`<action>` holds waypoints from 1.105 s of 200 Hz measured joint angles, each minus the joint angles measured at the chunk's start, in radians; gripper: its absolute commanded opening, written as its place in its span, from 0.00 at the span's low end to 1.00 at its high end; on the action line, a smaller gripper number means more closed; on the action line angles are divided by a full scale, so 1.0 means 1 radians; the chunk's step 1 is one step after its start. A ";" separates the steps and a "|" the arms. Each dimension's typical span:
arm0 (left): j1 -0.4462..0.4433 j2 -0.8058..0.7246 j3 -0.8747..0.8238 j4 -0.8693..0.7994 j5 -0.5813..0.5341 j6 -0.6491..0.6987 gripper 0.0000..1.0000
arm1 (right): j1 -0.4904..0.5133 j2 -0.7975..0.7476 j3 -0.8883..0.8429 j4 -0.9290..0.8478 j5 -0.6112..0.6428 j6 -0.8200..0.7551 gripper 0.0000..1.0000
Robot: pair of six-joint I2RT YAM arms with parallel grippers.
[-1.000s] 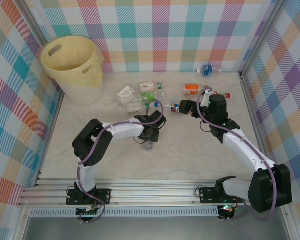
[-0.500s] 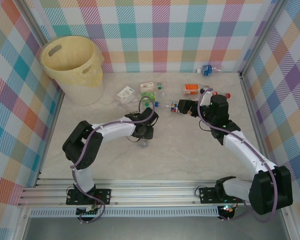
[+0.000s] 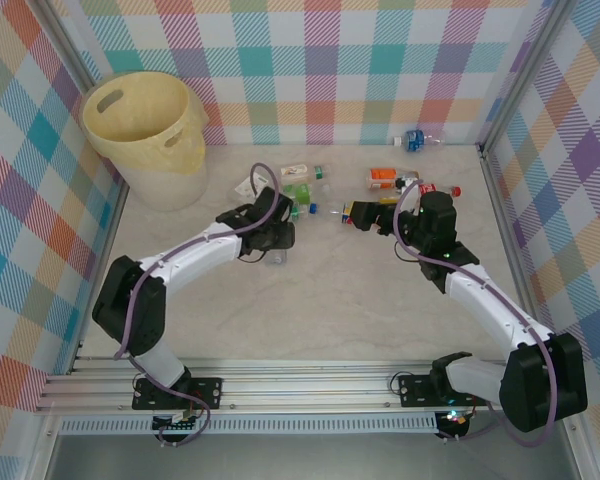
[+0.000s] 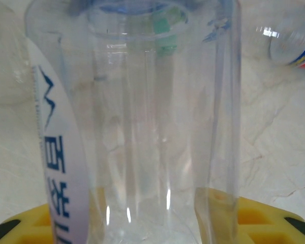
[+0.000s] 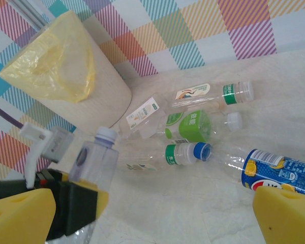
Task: Put the plastic bottles in the bin
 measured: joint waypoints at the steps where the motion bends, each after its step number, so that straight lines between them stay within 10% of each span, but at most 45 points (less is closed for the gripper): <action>1: 0.001 0.000 0.001 0.000 0.000 0.001 0.48 | 0.000 0.000 0.000 0.001 0.000 0.000 1.00; 221: 0.303 -0.051 0.448 0.315 -0.133 0.080 0.48 | 0.071 0.039 0.000 0.147 -0.021 0.013 1.00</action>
